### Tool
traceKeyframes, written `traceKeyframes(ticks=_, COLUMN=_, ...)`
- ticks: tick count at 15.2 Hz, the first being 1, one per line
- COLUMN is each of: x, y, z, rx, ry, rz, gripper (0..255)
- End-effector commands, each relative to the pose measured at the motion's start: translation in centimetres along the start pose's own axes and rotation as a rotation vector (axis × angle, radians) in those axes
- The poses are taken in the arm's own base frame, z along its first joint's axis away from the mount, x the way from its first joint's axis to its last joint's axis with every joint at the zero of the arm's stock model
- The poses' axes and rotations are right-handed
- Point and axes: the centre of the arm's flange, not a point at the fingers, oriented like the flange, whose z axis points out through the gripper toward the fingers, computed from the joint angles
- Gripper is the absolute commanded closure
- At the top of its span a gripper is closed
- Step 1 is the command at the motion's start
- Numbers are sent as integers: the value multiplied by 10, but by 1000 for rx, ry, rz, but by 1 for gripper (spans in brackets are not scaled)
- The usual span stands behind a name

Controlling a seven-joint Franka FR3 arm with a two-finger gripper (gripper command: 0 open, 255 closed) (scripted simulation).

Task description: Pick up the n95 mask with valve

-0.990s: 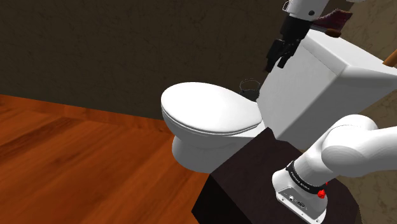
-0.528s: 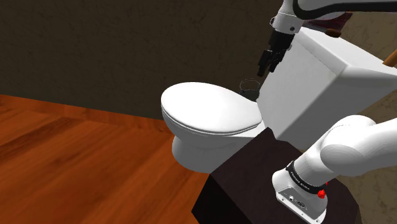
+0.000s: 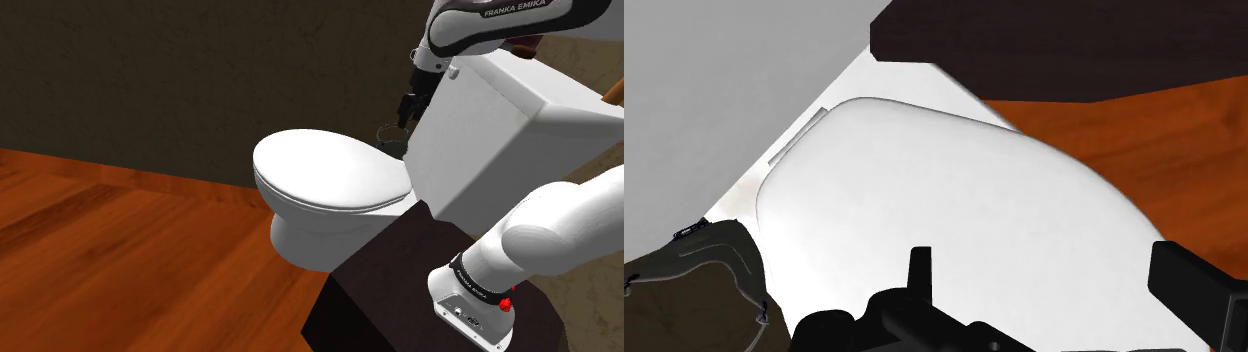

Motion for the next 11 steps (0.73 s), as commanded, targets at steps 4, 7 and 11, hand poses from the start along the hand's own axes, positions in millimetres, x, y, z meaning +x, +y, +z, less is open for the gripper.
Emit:
traceKeyframes(ticks=4, x=34, y=42, z=38, rx=-14, ry=-21, rz=-24, gripper=0)
traceKeyframes(ticks=7, x=54, y=68, z=61, rx=-22, ry=-34, rz=-37, gripper=0)
traceKeyframes(ticks=11, x=81, y=102, z=91, rx=-32, ry=-52, rz=-55, gripper=0)
